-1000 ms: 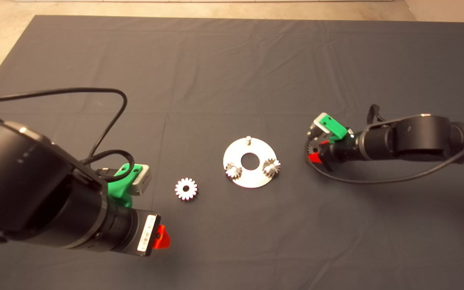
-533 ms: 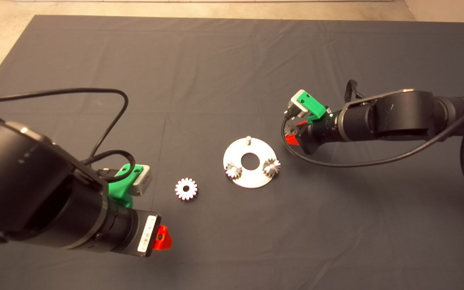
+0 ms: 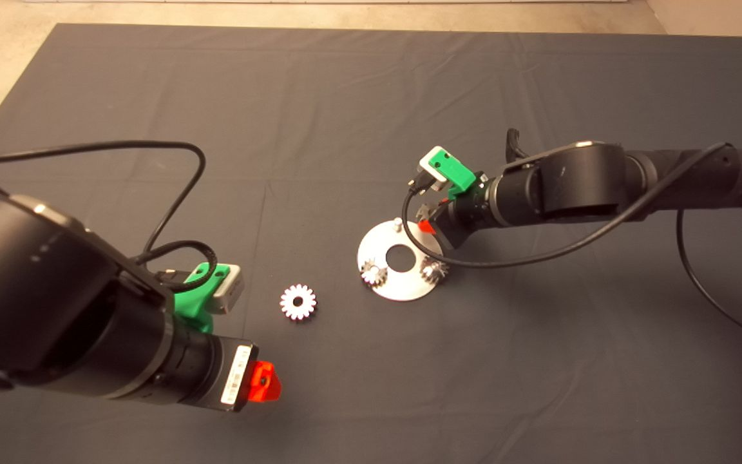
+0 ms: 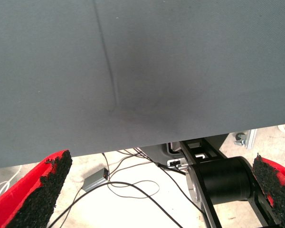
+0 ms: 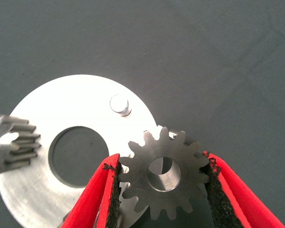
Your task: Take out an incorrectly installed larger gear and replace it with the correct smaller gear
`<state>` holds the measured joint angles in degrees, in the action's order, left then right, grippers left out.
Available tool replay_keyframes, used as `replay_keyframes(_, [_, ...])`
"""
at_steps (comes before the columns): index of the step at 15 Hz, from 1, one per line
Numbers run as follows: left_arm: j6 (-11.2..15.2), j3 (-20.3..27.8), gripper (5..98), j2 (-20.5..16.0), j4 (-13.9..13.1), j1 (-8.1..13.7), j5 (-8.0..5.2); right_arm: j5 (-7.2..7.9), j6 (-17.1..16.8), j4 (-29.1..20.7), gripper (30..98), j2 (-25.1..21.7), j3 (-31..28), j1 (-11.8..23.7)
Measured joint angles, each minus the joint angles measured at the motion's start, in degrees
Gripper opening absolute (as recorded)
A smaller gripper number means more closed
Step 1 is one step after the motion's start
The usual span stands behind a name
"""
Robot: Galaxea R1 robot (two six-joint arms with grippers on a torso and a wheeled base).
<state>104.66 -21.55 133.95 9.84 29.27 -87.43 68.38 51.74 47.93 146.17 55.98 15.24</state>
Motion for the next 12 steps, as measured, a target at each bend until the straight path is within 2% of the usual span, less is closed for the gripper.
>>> replay_keyframes(5, [0.1, 0.0, 98.2, 0.0, 0.0, 0.0, -0.02, 0.0, 0.0, 0.0, 41.1, 4.1, 2.4, 0.0])
replay_keyframes(12, [0.1, 0.0, 98.2, -0.2, 0.0, 0.0, -0.02, 2.45, 0.0, 0.0, 41.1, 6.5, 3.7, 0.0])
